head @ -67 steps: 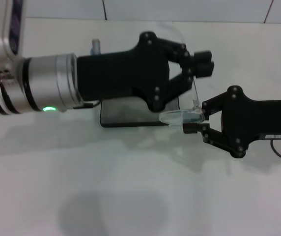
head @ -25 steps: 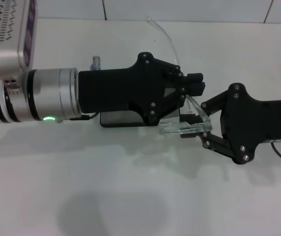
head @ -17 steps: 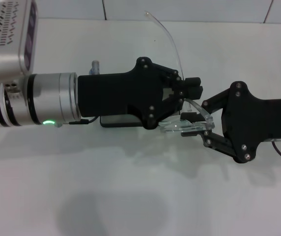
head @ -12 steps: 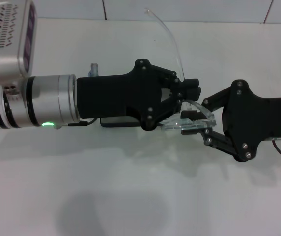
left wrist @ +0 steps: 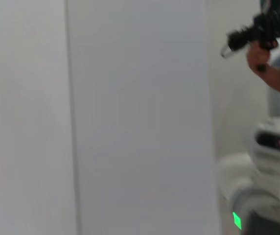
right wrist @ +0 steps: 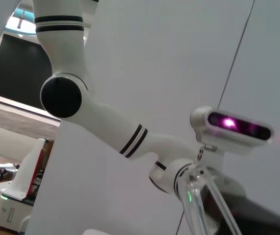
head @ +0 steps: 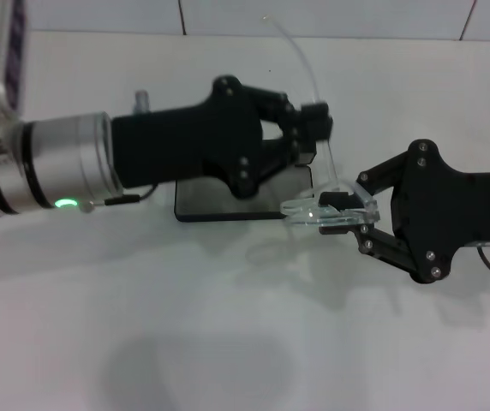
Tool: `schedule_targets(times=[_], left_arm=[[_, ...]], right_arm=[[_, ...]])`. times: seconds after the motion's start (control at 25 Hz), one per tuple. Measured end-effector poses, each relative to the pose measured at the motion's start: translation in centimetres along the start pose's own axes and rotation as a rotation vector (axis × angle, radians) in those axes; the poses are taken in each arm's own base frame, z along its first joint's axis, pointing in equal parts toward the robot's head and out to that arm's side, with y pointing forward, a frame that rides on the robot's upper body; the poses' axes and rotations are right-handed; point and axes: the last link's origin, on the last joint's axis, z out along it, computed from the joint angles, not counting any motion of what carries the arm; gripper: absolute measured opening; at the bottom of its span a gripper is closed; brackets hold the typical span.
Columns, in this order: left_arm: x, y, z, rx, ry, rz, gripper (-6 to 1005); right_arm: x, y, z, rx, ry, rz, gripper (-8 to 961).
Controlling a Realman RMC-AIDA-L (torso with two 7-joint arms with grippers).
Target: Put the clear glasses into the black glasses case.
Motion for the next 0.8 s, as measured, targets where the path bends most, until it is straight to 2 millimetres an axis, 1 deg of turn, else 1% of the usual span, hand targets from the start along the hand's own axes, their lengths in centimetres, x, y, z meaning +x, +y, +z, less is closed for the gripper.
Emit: schedule_targets(times=[0.08, 0.24, 0.36, 0.48, 0.6, 0.8], left_arm=[[0.5, -0.4, -0.7, 0.041, 0.039, -0.001, 91], [1.2, -1.4, -2.9, 0.157, 0.115, -0.012, 92], [1.1, -2.1, -4.5, 0.246, 0.164, -0.038, 93], [0.8, -2.6, -5.4, 0.300, 0.210, -0.070, 92], [0.8, -2.6, -5.0, 0.286, 0.215, -0.077, 92], [1.0, -1.3, -2.8, 0.149, 0.200, -0.045, 91]], right_arm=[[0.1, 0.1, -0.1, 0.005, 0.002, 0.006, 105], [-0.1, 0.2, -0.5, 0.034, -0.018, -0.004, 105], [-1.2, 0.5, -0.9, 0.042, -0.092, -0.014, 105], [-2.2, 0.9, -1.0, 0.004, -0.161, -0.024, 104], [-2.6, 1.2, -0.7, -0.052, -0.187, -0.019, 104], [-2.3, 1.0, 0.0, -0.073, -0.188, 0.009, 104]])
